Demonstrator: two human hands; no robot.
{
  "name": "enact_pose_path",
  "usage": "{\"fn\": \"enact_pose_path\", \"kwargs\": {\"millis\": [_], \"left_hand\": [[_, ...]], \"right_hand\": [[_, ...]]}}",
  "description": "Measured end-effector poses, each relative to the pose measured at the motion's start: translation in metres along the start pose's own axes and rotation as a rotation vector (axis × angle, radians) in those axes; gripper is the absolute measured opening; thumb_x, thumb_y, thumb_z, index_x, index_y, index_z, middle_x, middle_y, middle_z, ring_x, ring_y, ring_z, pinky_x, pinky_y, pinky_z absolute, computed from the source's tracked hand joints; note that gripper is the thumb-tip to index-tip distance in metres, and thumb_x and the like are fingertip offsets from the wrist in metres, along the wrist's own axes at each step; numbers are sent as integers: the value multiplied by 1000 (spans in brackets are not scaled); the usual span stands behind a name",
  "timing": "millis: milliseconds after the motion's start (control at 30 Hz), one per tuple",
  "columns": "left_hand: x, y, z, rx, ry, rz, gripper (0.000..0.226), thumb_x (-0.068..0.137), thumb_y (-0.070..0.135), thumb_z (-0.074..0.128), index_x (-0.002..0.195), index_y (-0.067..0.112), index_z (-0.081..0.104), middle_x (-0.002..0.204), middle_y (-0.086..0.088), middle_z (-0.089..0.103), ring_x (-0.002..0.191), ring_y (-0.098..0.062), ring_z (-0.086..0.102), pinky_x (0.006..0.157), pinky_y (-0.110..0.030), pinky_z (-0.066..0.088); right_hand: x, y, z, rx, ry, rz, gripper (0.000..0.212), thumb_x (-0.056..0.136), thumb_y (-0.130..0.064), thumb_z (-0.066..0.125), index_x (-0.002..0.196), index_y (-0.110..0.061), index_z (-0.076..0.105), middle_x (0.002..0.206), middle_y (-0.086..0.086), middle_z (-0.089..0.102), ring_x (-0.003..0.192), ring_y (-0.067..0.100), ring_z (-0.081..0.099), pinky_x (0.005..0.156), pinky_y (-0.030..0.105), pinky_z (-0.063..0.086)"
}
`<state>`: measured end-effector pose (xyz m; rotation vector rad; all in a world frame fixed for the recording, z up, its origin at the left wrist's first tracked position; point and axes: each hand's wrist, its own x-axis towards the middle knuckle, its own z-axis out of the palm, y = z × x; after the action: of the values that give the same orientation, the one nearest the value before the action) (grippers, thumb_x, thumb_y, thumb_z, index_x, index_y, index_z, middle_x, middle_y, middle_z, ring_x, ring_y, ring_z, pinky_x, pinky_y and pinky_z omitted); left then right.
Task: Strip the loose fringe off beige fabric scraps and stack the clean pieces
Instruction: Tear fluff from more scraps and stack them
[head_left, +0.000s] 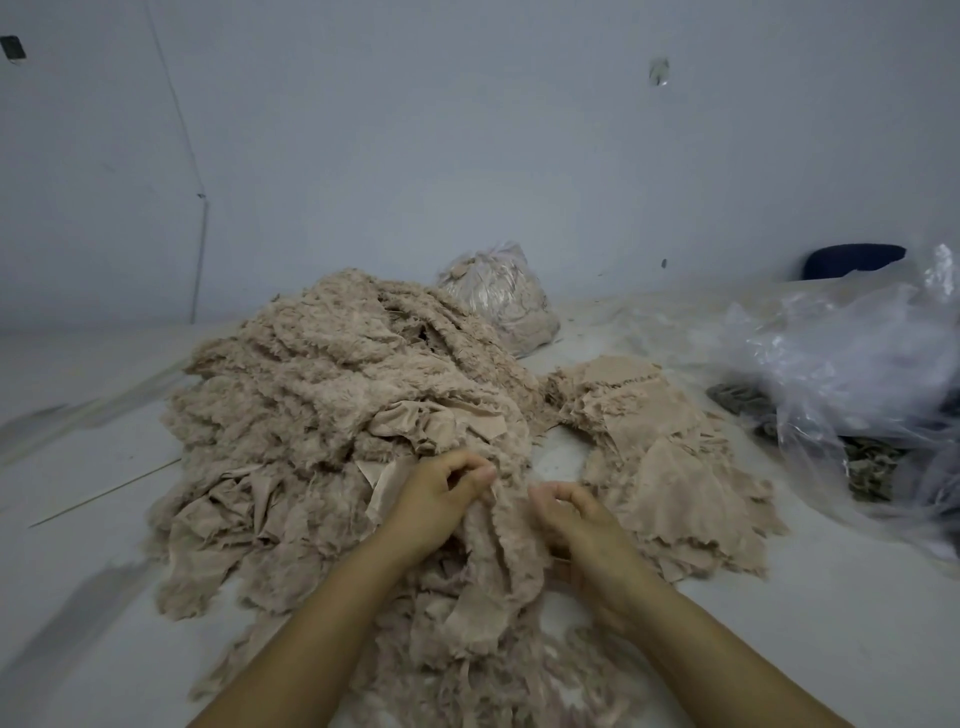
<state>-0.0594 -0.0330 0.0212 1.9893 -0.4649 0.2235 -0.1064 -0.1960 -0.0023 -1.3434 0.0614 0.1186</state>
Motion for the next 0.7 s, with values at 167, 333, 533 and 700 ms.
{"fn": "enact_pose_path", "kwargs": {"millis": [167,333,533,700], "left_hand": [[-9,6,-1,35,77,26,28,80,49,67,87,24,56,102,4,48,84,4,50,72,-4,40],[-33,-3,0,214,-314,-73,23,77,42,72,89,23,67,92,8,66,80,2,61,74,-15,49],[-22,-6,-24,-725,204,-598,16,96,1,41,102,-2,55,67,-14,65,36,-14,49,34,-20,41],[-19,-12,-24,-600,290,-650,27,100,11,34,89,4,56,58,-9,54,28,-8,27,31,-13,21]], "right_hand": [[5,-6,6,36,90,-42,20,85,-8,70,104,-12,62,73,11,57,60,19,52,56,30,44],[11,-20,20,251,-28,-96,17,91,4,55,103,-7,59,79,6,67,61,10,64,57,22,56],[11,-7,10,-481,157,-229,33,92,-30,62,122,-20,52,102,-3,61,85,11,60,77,28,49],[7,15,6,-855,82,-211,20,83,-34,70,84,-24,53,82,-7,52,77,8,50,70,25,40]]}}
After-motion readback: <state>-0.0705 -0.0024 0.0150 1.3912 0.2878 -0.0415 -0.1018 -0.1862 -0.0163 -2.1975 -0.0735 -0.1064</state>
